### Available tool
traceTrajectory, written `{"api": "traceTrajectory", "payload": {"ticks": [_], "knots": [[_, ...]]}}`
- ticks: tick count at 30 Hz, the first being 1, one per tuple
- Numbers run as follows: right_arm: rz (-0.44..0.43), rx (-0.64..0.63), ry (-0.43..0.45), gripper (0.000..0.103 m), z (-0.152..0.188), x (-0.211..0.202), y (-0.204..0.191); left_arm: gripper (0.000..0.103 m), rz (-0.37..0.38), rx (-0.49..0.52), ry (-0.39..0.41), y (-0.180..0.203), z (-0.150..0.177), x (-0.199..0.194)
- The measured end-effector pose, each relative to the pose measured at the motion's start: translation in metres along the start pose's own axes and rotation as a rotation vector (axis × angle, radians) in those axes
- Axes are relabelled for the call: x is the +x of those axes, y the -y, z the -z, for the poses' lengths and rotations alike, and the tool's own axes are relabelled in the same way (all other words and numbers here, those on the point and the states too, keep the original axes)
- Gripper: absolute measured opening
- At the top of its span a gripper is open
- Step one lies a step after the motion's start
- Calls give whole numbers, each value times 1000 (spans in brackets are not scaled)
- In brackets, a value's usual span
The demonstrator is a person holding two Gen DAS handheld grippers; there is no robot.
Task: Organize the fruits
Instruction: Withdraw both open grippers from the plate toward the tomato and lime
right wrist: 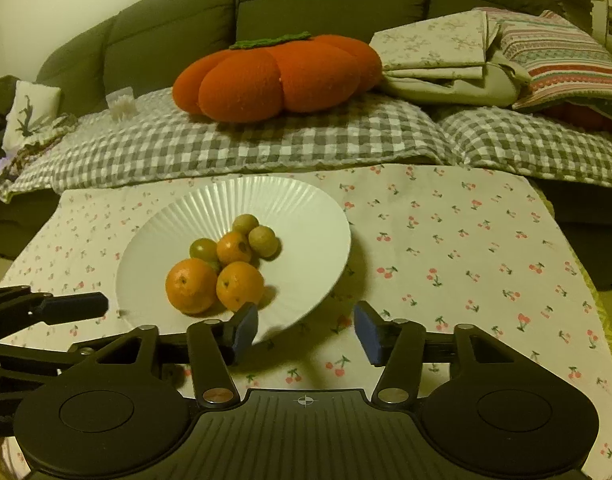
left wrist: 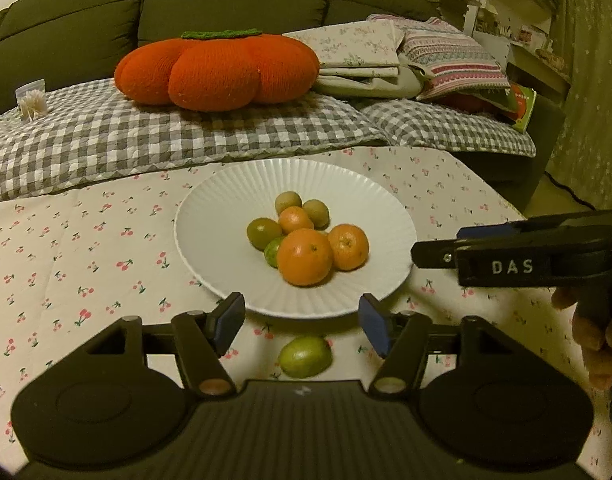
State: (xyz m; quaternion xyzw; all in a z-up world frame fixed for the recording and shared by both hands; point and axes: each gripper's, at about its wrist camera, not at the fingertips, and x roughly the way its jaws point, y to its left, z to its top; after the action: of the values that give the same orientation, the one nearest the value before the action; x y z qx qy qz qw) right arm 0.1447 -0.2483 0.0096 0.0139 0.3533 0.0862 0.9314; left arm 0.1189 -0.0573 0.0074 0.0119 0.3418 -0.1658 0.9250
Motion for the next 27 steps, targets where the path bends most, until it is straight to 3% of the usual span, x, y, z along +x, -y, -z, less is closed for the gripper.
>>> {"api": "traceTrajectory", "payload": {"ticks": [9,12,14,19,27], "knots": [[10,-8,-14,61,11,-13,0,75,-21,1,-39,0,14,-14],[12,-12,-18,68,14,-17,-1,78,-25,5,-49,0,19,-18],[14,-19,-19,70,17,-20,-2,85,-30,-2,-59,0,23,-21],[17,-33,-30,80,26,-25,-4,88,-33,-3,-79,-1,32,-26],[27,-53,-63,87,40,-29,-4,92,-45,10,-104,-4,46,-33]]}}
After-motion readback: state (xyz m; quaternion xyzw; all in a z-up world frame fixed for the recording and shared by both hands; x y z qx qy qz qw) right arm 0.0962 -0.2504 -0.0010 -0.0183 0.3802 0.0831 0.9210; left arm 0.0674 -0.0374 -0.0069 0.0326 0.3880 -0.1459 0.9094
